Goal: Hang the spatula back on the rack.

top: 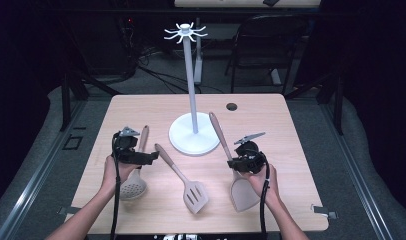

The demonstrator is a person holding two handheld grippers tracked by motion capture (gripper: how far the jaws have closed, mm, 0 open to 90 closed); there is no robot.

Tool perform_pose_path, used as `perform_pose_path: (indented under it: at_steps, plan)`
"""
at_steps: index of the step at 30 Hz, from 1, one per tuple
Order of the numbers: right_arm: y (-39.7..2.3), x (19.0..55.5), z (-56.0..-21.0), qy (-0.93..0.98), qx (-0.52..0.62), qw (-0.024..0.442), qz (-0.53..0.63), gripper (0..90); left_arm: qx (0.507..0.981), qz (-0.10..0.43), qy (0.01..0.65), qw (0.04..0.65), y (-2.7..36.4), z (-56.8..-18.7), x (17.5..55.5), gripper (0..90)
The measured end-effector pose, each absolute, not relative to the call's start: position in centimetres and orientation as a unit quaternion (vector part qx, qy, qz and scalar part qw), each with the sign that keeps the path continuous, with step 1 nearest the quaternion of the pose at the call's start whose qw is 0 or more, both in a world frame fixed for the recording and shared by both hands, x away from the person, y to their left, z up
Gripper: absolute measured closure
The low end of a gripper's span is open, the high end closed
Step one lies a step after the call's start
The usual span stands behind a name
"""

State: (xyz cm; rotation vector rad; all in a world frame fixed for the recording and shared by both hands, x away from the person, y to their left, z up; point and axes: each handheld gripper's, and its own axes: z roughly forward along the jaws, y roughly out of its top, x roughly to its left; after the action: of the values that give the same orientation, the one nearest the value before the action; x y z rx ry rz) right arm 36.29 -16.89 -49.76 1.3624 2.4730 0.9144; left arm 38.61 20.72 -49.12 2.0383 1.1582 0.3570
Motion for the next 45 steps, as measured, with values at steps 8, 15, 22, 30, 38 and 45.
perform_pose_path:
  at_steps: [8,15,22,30,38,45]
  plan:
    - [-16.1,36.3,-49.4,0.831,0.446,0.093,0.319,78.6,0.800,0.122,0.418,0.414,17.7,-48.1,38.4,0.4]
    - [-15.0,36.4,-49.1,0.835,0.432,0.103,0.325,78.6,0.810,0.103,0.388,0.428,14.6,-48.0,38.6,0.1]
    - [-14.1,36.4,-49.2,0.838,0.425,0.103,0.326,78.5,0.814,0.081,0.373,0.439,12.2,-48.4,38.9,0.2]
    - [-12.5,36.3,-49.3,0.845,0.408,0.111,0.327,78.6,0.807,0.053,0.359,0.466,9.6,-48.8,39.2,9.8]
    - [-12.0,36.1,-49.4,0.847,0.399,0.114,0.331,78.5,0.803,0.026,0.344,0.485,8.2,-49.0,39.6,29.8]
    - [-11.5,35.6,-49.2,0.850,0.384,0.127,0.337,78.4,0.783,0.002,0.354,0.511,8.2,-49.4,39.8,51.3]
